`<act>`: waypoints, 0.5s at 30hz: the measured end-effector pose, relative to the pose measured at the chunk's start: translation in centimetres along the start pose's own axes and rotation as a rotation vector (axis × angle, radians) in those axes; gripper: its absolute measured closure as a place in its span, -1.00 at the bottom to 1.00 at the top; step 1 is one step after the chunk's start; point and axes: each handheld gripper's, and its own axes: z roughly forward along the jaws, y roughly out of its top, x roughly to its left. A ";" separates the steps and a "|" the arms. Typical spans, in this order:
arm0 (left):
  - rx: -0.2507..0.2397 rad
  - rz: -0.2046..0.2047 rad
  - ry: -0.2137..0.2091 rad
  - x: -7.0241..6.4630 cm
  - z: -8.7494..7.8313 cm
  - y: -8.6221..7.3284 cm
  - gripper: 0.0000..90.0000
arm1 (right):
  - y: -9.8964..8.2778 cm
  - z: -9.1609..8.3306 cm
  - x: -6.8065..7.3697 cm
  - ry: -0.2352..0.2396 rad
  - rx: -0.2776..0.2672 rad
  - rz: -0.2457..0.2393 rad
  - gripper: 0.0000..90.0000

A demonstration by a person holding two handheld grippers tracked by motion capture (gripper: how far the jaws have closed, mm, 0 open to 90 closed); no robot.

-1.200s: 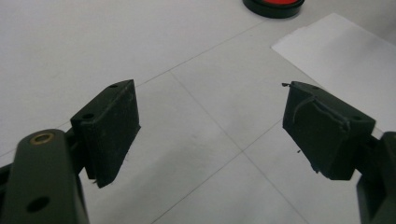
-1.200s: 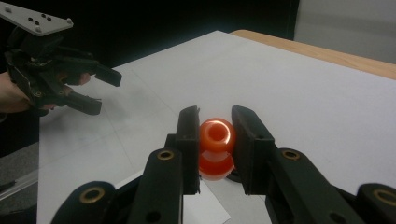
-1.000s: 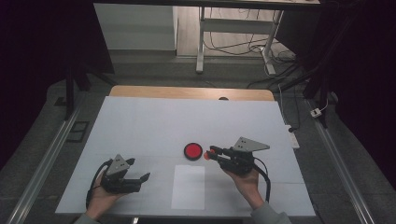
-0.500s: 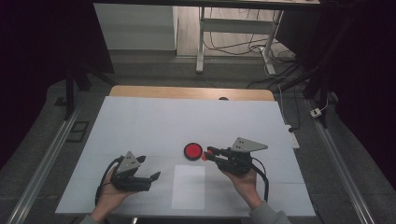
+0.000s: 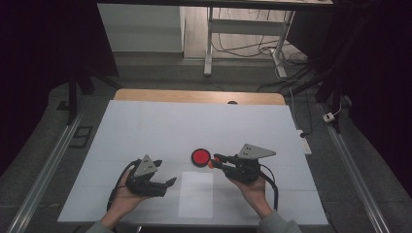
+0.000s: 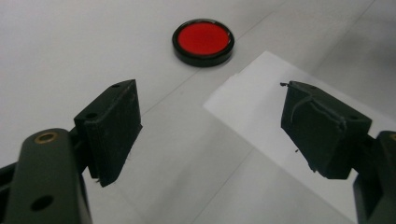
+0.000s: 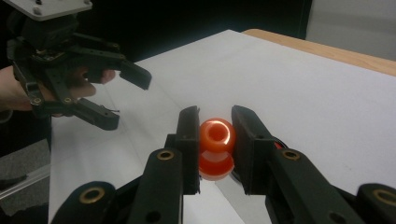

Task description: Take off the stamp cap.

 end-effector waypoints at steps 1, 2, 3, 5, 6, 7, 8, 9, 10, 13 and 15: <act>0.000 0.006 -0.006 -0.1 0.2 0.3 -0.54 | 0.0 0.0 0.1 0.002 -0.001 -0.002 0.61; 0.000 0.012 -0.009 -0.3 0.4 0.5 -0.54 | 0.0 0.0 0.1 0.002 -0.001 -0.002 0.61; 0.000 0.019 -0.014 -0.5 0.5 0.8 -0.54 | 0.1 0.0 0.1 0.003 -0.001 -0.005 0.61; -0.001 0.029 -0.024 -0.8 0.9 1.3 -0.54 | 0.1 0.1 0.1 0.006 -0.004 -0.006 0.61; -0.001 0.035 -0.027 -1.0 1.0 1.6 -0.54 | 0.1 0.1 0.1 0.006 -0.004 -0.006 0.61; -0.001 0.037 -0.033 -1.1 1.2 1.8 -0.54 | 0.2 0.1 0.1 0.007 -0.002 -0.007 0.61; -0.002 0.040 -0.036 -1.2 1.4 2.0 -0.54 | 0.2 0.2 0.1 0.008 -0.003 -0.006 0.61; -0.001 0.043 -0.039 -1.3 1.6 2.2 -0.54 | 0.2 0.2 0.1 0.009 -0.003 -0.005 0.61; 0.001 0.048 -0.043 -1.3 1.8 2.4 -0.54 | 0.2 0.3 0.0 0.010 -0.001 -0.006 0.61; 0.002 0.058 -0.050 -1.5 2.2 2.8 -0.53 | 0.1 0.3 0.0 0.009 0.001 -0.005 0.61; 0.002 0.062 -0.057 -1.6 2.4 3.0 -0.53 | 0.1 0.4 0.0 0.008 0.001 -0.003 0.61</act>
